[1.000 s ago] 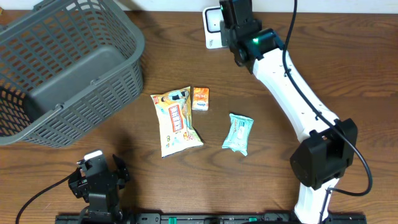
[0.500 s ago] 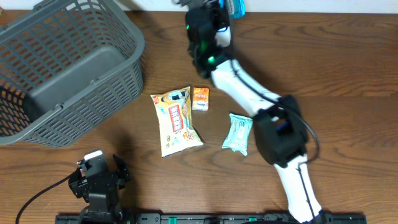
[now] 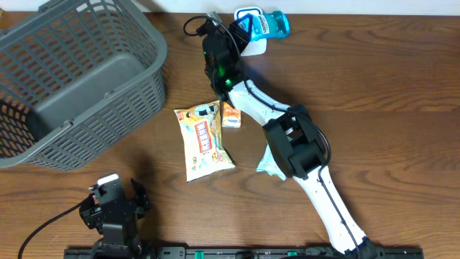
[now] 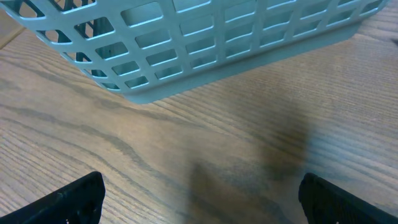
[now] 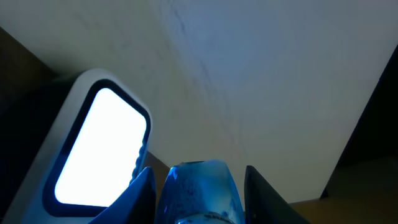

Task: Scan the item barcode
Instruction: 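Carry the bottle to the far right edge and release it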

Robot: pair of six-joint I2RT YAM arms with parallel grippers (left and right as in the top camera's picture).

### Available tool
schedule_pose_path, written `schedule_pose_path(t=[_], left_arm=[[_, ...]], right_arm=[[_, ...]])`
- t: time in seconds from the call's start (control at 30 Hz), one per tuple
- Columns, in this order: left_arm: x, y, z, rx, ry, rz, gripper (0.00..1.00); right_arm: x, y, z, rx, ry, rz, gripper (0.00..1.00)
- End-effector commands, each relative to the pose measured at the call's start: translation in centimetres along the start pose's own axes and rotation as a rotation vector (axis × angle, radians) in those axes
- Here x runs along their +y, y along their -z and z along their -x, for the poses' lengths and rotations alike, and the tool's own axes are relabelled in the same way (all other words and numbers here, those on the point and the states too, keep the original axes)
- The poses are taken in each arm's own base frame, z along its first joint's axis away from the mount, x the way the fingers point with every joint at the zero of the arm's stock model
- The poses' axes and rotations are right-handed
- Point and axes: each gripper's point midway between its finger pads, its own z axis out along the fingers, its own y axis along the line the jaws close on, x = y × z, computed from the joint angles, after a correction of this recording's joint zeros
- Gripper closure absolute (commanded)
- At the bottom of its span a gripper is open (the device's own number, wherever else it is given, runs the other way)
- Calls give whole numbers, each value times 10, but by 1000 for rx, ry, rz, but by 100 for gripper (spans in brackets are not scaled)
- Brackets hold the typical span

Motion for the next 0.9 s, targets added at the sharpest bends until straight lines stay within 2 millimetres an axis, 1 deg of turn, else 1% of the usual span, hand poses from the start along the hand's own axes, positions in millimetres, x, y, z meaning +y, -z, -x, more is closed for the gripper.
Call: schedule_pose_path(t=[0.0,0.13,0.27,0.37,0.43,0.53,0.57,0.63,0.67,0.73,0.8,0.87], left_arm=[[0,-3,-15,49,-20,3,0],[0,-3,-15,49,-20,3,0],[0,-3,-15,49,-20,3,0],[0,-3,-15,49,-20,3,0],[0,-3,-15,49,-20,3,0],[0,-3,-15,49,-20,3,0],[0,-3,-15,49,-19,3,0],[0,-3,-16,49,-19,3,0],[0,-3,-15,49,-19,3,0],[0,-3,-15,49,-20,3,0],[0,-3,-15,49,-20,3,0],[0,-3,-15,49,-20,3,0]], right_arm=[[-42,15,27,-19,-113,-49,99],[-63,21,23,35,-175,-78,99],[-94,26,15,109,-239,-71,99],[-118,34,10,126,-281,0,99],[-134,41,5,125,-313,91,99],[-161,48,-9,137,-409,230,99],[-175,48,-17,150,-446,249,99],[-204,40,-39,197,-517,233,99],[-218,34,-53,226,-543,217,99],[-238,21,-83,292,-583,182,99],[-248,4,-119,377,-604,148,99],[-250,-12,-156,464,-603,136,99]])
